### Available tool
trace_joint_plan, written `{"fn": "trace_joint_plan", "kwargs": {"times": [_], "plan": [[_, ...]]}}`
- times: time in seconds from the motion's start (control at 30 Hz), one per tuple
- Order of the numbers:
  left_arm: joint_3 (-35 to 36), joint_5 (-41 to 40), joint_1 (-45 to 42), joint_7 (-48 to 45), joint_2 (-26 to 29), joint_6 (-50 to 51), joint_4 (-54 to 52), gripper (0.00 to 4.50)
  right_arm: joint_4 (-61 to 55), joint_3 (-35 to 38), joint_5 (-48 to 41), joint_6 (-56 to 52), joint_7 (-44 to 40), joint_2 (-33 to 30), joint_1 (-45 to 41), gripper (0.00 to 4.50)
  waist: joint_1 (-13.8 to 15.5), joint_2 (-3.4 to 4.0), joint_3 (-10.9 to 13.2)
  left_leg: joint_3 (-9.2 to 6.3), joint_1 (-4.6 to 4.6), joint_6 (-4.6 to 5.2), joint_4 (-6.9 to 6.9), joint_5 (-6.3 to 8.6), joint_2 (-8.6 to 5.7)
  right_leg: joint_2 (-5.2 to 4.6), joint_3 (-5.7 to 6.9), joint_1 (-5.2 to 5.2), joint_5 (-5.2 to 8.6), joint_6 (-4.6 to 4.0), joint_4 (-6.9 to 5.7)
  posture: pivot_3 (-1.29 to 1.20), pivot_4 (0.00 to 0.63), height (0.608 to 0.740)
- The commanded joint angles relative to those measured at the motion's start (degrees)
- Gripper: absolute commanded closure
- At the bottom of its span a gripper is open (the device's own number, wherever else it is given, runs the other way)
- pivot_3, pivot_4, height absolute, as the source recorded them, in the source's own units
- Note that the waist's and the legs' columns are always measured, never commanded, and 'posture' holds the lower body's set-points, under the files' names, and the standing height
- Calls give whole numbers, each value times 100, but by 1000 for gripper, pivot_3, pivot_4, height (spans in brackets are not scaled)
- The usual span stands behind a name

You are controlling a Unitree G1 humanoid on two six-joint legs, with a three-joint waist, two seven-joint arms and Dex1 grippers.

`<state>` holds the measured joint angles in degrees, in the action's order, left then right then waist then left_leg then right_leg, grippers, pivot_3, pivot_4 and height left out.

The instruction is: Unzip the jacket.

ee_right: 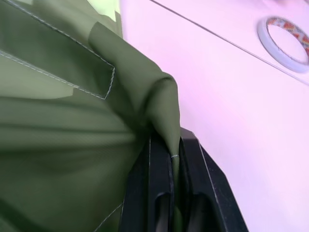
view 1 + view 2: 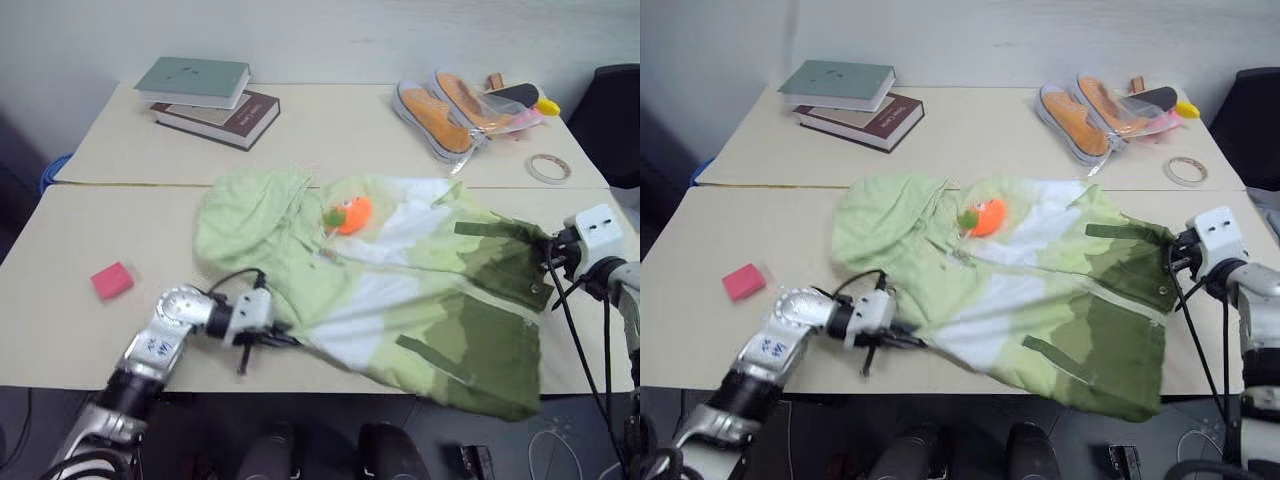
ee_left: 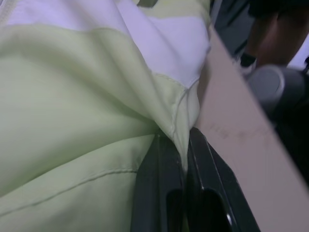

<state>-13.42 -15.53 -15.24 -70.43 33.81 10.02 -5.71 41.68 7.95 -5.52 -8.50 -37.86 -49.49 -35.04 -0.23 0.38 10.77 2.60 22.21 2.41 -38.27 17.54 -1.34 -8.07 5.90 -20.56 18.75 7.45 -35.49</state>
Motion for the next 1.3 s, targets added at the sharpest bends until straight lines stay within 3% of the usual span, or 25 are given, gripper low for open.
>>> {"fn": "trace_joint_plan", "kwargs": {"times": [0.03, 0.13, 0.2, 0.3, 0.4, 0.57, 0.67, 0.8, 0.9, 0.97, 1.1, 1.2, 1.3], "plan": [[41, -277, 281, 557, -137, 713, -933, 4480, 915, -100, 360, 630, 308, -17, -610, 4500, 16, 4, 2, -3, 0, -1, -1, -1, 0, -5, -4, 2, 0, 0, 2, 0, 150, 740], [-39, -302, 377, 840, -340, 943, -1165, 4480, 1593, -179, 447, 1045, 296, 133, -1002, 4500, 18, 7, 2, -13, 3, -1, 0, -1, -6, -4, 1, 8, 0, -1, 8, 0, 150, 740], [-61, -265, 380, 851, -352, 953, -1189, 4480, 1747, -99, 203, 850, -316, 216, -1109, 4500, 13, 7, 2, -14, 5, -2, 5, -1, -6, 1, 6, 8, 0, 0, 16, 0, 150, 740], [-52, -306, 431, 714, -254, 887, -1162, 4500, 1687, 60, 49, 991, -506, 143, -1067, 3693, 10, 19, 9, -14, 7, -4, 11, -1, -2, 9, 19, 8, 0, -1, 23, 0, 150, 740], [148, -383, 547, 629, -46, 871, -1118, 3756, 1312, 263, -82, 1149, -881, -231, -696, 2693, 22, 23, 10, -12, 8, -4, 11, -1, -1, 9, 25, 7, 0, 0, 23, 0, 150, 740], [633, -772, 778, 510, 382, 1132, -1227, 2133, 354, 639, -340, 721, -1390, -1030, 275, 900, 88, 33, 16, -21, 15, -3, 9, -1, -4, 3, 19, 8, 0, 0, 34, 0, 150, 740], [1431, -1624, 888, 478, 697, 1907, -1204, 1222, -1047, 1264, -1119, -528, -1926, -1381, 997, 0, 39, 34, 16, -22, 11, -4, 9, 0, 1, 4, 17, 13, 0, -1, 35, 0, 150, 740], [2090, -1857, 538, 422, 917, 1837, -653, 40, -3340, 1633, -2166, -2117, -2374, -1418, 1881, 0, 1, 38, 16, -26, 0, -22, 10, 3, 26, -2, 14, 14, -3, -9, 31, 0, 150, 740], [2096, -1696, -79, 584, 747, 1545, -245, 40, -4566, 1400, -3002, -2986, -2341, -1053, 1821, 0, 21, 35, 17, -22, -7, -27, 10, 3, 29, 7, 21, 15, -5, -13, 34, 0, 150, 740], [1831, -1303, -584, 670, 553, 1099, 201, 40, -4952, 805, -3090, -3346, -1888, -494, 1304, 0, 33, 30, 15, -25, -5, -27, 7, 4, 28, 9, 17, 16, -6, -14, 34, 0, 150, 740], [1360, -567, -1467, 731, 129, 193, 1325, 40, -4870, -289, -2661, -3756, -911, 738, 191, 0, 34, 16, 14, -23, 3, -30, 6, 3, 18, 35, 23, 2, -6, -15, 20, 0, 150, 740], [1114, -161, -2040, 739, -231, -545, 2276, 40, -4137, -1005, -1927, -3546, -317, 1447, -473, 0, 51, 16, 14, -17, 24, -31, 8, 2, 10, 38, 36, -36, -6, -15, -8, 0, 150, 740], [922, 50, -2502, 607, -598, -930, 3069, 40, -3050, -1246, -1602, -3153, 33, 2300, -1083, 0, 37, 9, 10, -17, 79, -23, -10, -2, 2, 34, 39, -85, -6, -15, -21, 0, 150, 740]]}}
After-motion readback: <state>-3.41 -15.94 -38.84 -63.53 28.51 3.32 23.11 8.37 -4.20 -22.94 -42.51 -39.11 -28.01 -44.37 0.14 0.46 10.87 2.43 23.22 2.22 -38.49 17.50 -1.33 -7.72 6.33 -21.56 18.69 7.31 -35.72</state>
